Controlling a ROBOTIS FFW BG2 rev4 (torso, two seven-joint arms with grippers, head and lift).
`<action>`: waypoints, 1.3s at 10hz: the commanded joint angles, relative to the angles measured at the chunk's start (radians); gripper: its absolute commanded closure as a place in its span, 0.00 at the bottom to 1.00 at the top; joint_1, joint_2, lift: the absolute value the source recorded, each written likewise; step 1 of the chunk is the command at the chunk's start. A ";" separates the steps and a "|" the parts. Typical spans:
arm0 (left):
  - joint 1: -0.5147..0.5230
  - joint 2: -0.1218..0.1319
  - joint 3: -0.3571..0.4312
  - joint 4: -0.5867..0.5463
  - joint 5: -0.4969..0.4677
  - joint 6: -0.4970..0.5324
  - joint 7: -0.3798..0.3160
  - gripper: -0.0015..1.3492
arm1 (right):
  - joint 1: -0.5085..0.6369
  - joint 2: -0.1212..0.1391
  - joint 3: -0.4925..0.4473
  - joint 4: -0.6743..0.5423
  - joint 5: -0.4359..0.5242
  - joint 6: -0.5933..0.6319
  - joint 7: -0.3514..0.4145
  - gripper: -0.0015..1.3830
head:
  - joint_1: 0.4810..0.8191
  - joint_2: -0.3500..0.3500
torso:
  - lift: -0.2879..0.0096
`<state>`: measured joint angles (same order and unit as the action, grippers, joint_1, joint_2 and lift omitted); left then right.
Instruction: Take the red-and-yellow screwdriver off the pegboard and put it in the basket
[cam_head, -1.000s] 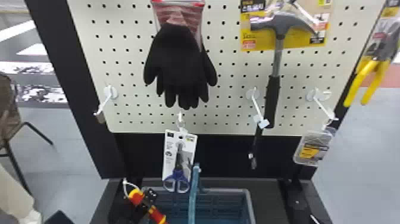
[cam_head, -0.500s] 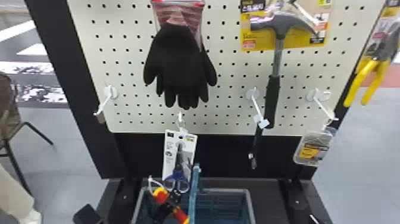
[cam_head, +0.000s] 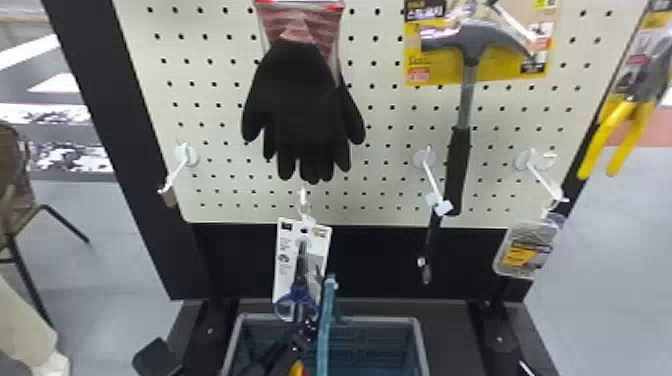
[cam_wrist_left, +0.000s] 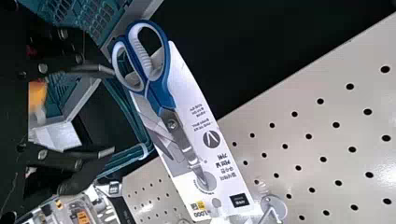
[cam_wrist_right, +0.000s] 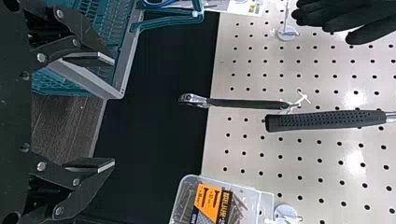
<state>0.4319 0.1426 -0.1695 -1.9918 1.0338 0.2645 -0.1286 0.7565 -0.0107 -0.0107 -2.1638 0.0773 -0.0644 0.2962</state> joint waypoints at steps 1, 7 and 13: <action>0.000 0.000 0.004 0.000 -0.003 0.010 0.000 0.07 | 0.000 0.000 0.000 0.000 -0.001 0.000 0.000 0.36 | 0.20 0.50 | 0.63; 0.002 -0.001 0.008 0.000 -0.001 0.005 -0.003 0.09 | 0.000 0.000 0.000 0.000 -0.001 -0.002 0.000 0.36 | 0.20 0.50 | 0.63; 0.002 -0.005 0.010 0.000 0.000 0.005 -0.003 0.09 | 0.000 0.000 0.000 0.000 -0.001 -0.003 0.000 0.36 | 0.20 0.50 | 0.63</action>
<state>0.4346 0.1381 -0.1596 -1.9918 1.0339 0.2699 -0.1315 0.7569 -0.0107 -0.0107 -2.1636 0.0757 -0.0671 0.2965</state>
